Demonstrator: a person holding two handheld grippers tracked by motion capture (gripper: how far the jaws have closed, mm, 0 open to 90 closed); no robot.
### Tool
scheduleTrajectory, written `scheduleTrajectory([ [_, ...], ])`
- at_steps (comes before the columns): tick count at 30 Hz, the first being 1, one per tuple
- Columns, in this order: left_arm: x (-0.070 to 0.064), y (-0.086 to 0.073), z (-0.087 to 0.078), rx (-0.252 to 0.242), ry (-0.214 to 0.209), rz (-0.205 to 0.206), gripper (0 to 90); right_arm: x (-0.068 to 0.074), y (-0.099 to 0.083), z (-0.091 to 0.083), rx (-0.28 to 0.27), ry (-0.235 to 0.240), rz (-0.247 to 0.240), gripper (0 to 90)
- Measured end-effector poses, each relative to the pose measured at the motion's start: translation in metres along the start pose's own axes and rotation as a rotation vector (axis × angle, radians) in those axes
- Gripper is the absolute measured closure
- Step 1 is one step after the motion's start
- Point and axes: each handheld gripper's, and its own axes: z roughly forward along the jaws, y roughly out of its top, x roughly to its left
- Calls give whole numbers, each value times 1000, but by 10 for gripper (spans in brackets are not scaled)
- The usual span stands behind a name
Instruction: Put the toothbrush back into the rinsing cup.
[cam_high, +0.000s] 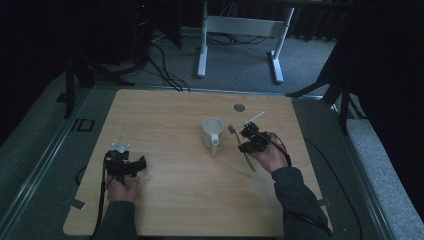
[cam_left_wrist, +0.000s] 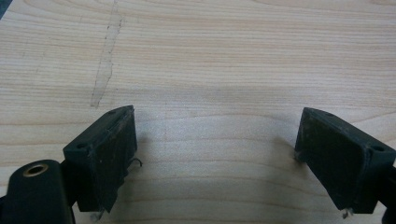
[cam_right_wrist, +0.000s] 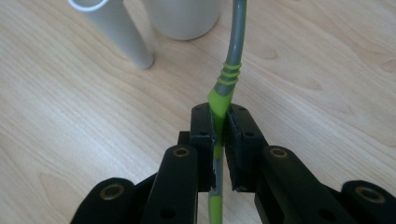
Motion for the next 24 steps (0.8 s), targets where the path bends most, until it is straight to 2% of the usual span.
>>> scheduleTrajectory([
  [24,0,0,0,0,0,1,133,-14,-2,-2,-99,-40,70,818],
])
